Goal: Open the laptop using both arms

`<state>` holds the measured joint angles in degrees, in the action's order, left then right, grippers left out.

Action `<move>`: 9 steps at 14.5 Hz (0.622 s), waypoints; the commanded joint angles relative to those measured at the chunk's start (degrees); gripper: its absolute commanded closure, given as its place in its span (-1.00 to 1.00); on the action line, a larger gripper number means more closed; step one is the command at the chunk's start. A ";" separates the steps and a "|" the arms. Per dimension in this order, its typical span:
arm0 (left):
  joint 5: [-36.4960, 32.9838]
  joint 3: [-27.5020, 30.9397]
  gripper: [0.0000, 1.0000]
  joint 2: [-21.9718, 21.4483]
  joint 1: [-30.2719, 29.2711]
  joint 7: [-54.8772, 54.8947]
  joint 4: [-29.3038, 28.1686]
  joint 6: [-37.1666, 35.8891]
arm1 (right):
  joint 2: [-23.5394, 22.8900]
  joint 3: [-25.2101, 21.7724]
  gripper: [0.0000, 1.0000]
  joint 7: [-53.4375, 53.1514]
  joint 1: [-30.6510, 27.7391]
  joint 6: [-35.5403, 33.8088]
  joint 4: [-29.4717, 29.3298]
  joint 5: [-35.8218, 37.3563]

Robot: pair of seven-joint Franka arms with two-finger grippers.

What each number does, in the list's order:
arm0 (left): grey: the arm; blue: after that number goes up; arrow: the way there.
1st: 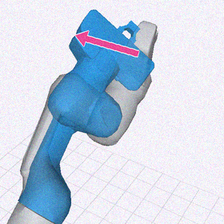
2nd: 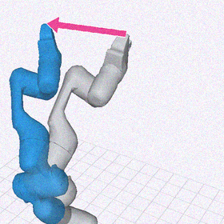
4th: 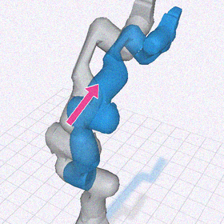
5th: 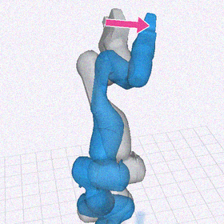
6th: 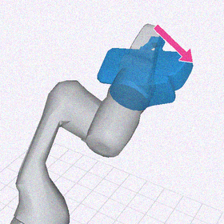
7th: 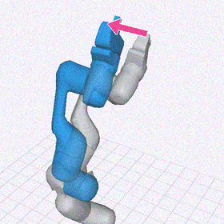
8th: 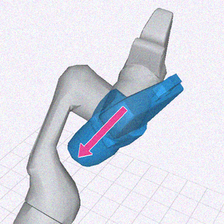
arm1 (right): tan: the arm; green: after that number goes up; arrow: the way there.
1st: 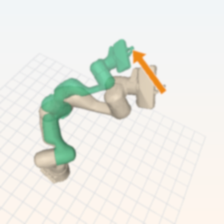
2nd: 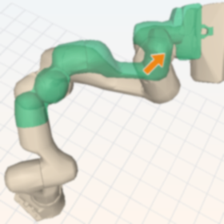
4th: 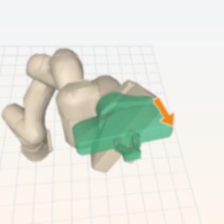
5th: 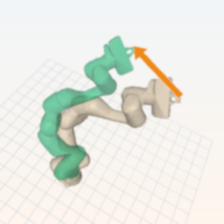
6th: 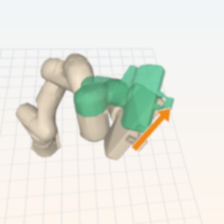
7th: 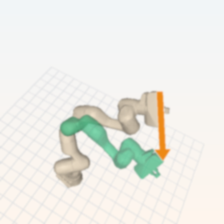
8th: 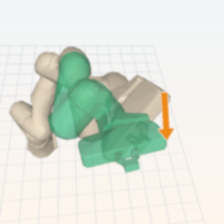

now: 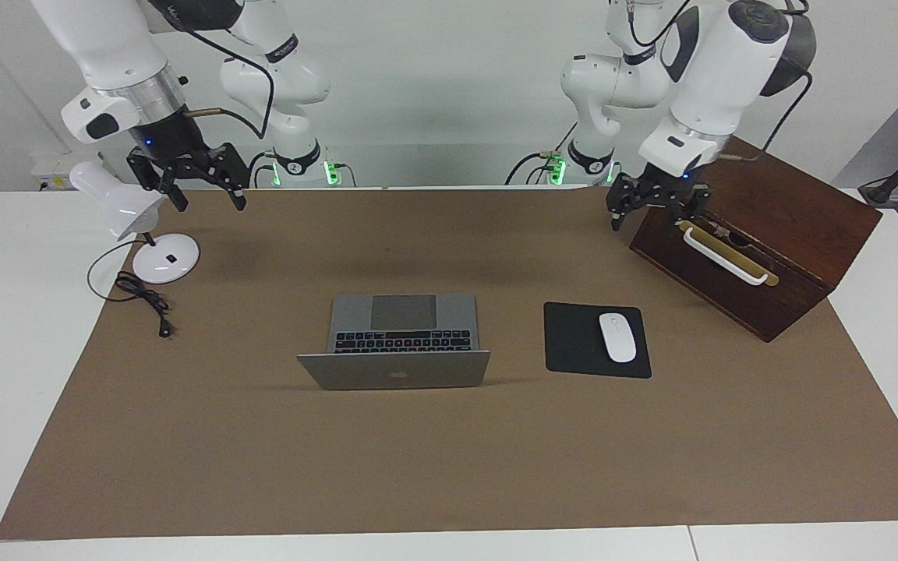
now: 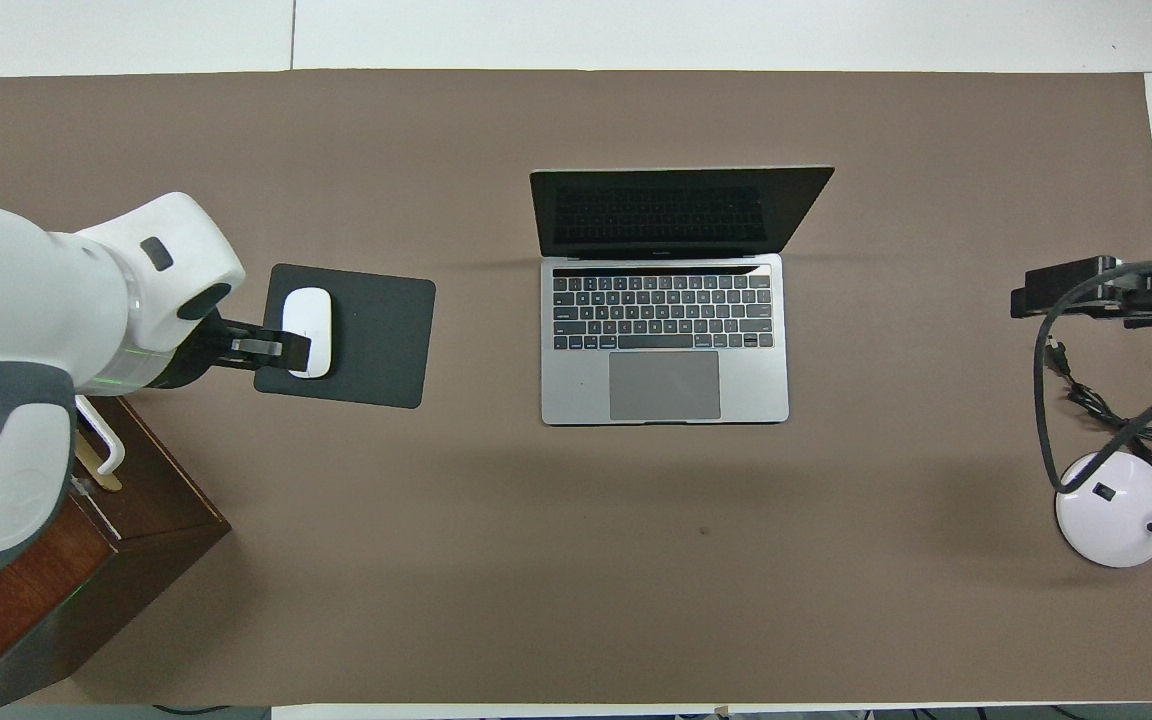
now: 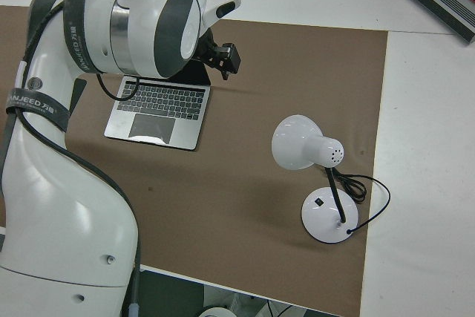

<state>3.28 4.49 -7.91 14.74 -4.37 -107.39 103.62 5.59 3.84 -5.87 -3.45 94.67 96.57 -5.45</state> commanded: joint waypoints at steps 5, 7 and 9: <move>-0.82 -0.45 -1.00 -0.97 -10.51 0.68 1.66 -3.25 | 0.83 -0.06 -1.00 -0.28 -1.30 -4.66 0.63 3.68; -0.73 -0.36 -1.00 -0.79 -11.39 0.59 2.36 -2.99 | 1.18 0.03 -1.00 -0.28 -1.21 -5.02 1.07 5.80; -0.73 -0.36 -1.00 -0.35 -11.66 0.42 2.97 -2.99 | 1.18 0.03 -1.00 -0.19 -1.30 -5.02 1.16 7.46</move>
<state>3.28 4.76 -8.80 3.88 -3.59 -106.12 101.66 5.63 3.44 -5.87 -4.16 89.98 96.63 -0.12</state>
